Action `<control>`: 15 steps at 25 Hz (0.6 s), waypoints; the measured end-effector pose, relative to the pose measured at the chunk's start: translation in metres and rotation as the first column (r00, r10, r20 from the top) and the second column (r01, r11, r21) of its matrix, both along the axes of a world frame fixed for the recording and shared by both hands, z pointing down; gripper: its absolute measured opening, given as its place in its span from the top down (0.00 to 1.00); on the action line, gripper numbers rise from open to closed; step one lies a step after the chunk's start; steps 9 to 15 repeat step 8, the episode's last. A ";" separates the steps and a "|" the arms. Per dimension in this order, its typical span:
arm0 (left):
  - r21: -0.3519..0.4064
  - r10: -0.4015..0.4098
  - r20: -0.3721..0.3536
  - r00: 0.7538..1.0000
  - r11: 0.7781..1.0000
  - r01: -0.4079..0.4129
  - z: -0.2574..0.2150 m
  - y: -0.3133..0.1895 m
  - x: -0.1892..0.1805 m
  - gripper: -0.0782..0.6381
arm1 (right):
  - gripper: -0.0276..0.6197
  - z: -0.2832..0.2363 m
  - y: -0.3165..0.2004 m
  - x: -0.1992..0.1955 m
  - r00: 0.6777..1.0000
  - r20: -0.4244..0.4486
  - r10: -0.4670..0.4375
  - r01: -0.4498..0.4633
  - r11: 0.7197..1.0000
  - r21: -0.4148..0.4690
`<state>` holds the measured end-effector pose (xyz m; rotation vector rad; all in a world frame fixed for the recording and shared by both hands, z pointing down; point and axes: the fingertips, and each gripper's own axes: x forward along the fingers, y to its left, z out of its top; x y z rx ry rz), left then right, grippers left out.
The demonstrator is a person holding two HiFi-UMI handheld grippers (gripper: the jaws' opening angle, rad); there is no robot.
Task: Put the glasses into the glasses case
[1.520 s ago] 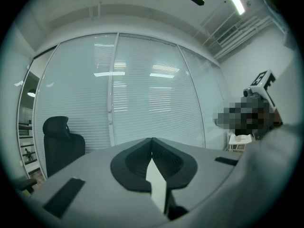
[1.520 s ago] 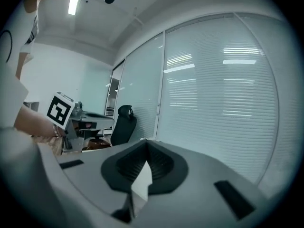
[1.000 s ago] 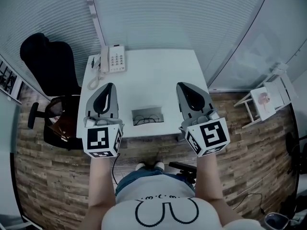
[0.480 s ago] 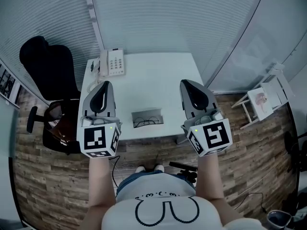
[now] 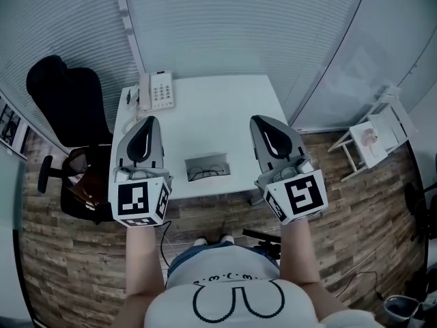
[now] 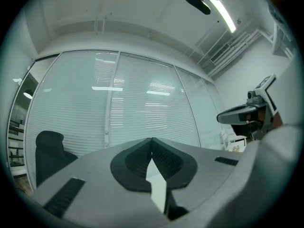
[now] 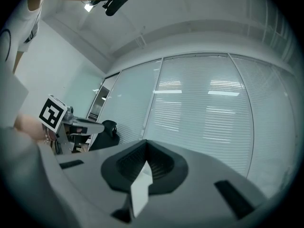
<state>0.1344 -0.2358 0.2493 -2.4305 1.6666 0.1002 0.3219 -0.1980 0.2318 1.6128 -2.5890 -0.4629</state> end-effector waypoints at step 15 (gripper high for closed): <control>-0.006 0.008 0.009 1.000 1.000 -0.008 0.004 0.007 0.001 0.87 | 0.94 -0.007 0.008 -0.001 1.000 0.000 0.006 -0.006 0.999 0.032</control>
